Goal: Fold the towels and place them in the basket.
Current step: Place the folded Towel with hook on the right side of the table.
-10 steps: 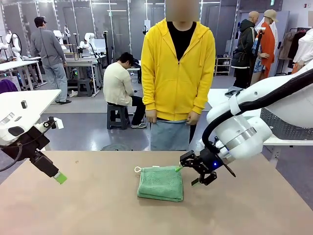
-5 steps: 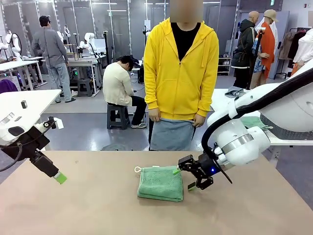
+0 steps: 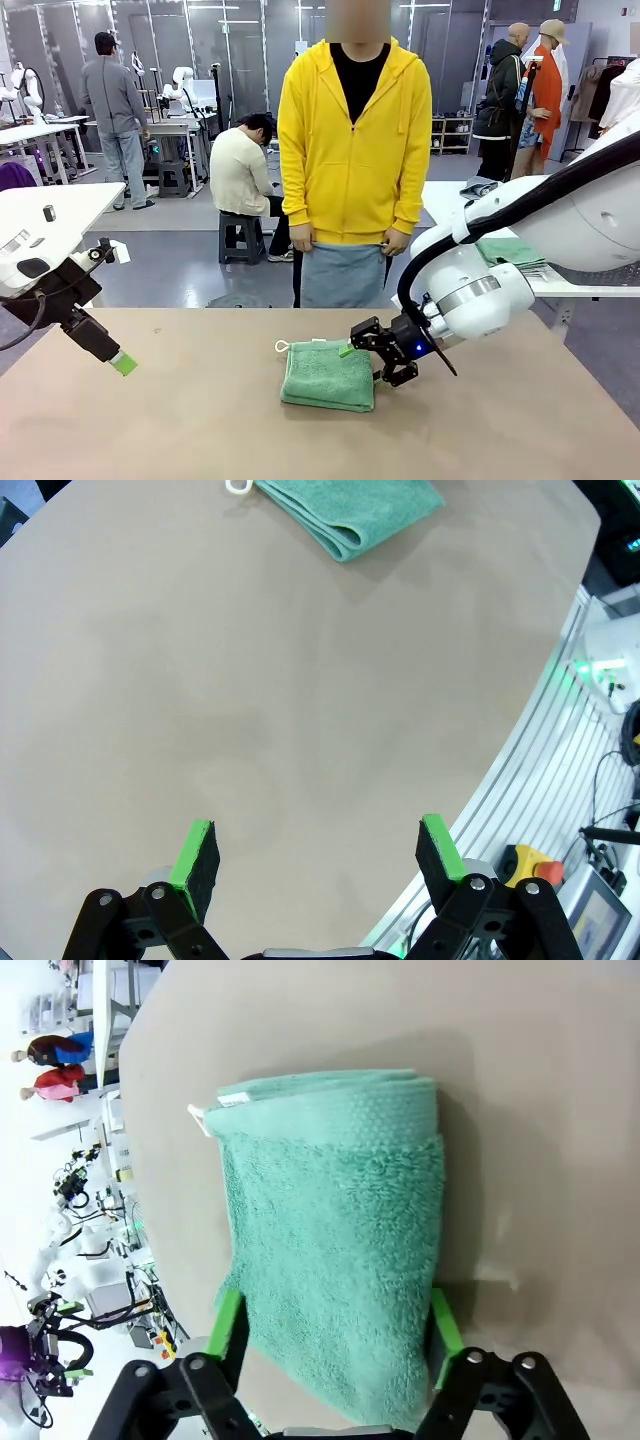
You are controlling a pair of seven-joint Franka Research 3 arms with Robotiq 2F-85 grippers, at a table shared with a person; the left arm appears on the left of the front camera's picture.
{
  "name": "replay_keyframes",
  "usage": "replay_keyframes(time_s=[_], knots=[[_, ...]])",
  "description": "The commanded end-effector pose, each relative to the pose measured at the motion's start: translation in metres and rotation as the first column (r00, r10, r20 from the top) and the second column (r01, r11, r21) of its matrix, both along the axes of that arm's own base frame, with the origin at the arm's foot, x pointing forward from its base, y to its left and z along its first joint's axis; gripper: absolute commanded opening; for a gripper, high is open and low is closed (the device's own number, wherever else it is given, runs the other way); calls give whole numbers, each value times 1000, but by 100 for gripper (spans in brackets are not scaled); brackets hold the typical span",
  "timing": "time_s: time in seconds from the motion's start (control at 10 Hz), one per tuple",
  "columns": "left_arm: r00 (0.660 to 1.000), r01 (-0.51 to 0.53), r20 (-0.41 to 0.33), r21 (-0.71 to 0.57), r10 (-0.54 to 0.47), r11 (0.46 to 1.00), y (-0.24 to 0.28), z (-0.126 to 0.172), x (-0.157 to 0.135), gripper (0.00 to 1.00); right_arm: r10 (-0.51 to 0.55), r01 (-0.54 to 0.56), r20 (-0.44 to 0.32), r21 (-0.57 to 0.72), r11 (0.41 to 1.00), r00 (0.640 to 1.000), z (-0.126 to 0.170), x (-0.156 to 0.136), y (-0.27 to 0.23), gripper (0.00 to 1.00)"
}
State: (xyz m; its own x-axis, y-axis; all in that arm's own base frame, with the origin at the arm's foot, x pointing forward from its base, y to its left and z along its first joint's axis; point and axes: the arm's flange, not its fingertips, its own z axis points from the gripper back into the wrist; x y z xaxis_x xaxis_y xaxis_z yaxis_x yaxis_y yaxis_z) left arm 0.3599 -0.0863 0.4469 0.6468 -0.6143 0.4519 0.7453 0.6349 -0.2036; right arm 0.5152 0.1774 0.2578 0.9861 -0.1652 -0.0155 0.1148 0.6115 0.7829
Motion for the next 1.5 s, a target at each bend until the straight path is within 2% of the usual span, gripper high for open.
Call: replay_keyframes(time_s=[0.0,0.1,0.3,0.4,0.5,0.9,1.0,1.4], knots=[[1000,-3,11,12,3,1000,-1,-1,1,100,5,-5,30,13,1000,1000,-10,0,5,25],[1000,-3,11,12,3,1000,-1,-1,1,100,4,-4,26,8,1000,1000,-11,0,7,0],[1000,-3,11,12,3,1000,-1,-1,1,100,-6,6,27,8,1000,1000,-12,-1,9,0],[1000,-3,11,12,3,1000,-1,-1,1,100,-10,10,30,6,1000,1000,-12,-2,10,4],[1000,-3,11,12,3,1000,-1,-1,1,100,-12,12,30,1,1000,999,-13,-1,12,0],[1000,-3,11,12,3,1000,-1,-1,1,100,-27,28,8,-69,997,1000,-8,2,25,0],[1000,-3,11,12,3,1000,-1,-1,1,100,1,-1,3,-18,1000,1000,-7,-4,12,0],[1000,-3,11,12,3,1000,-1,-1,1,100,1,-1,3,-18,1000,1000,-7,-4,12,0]])
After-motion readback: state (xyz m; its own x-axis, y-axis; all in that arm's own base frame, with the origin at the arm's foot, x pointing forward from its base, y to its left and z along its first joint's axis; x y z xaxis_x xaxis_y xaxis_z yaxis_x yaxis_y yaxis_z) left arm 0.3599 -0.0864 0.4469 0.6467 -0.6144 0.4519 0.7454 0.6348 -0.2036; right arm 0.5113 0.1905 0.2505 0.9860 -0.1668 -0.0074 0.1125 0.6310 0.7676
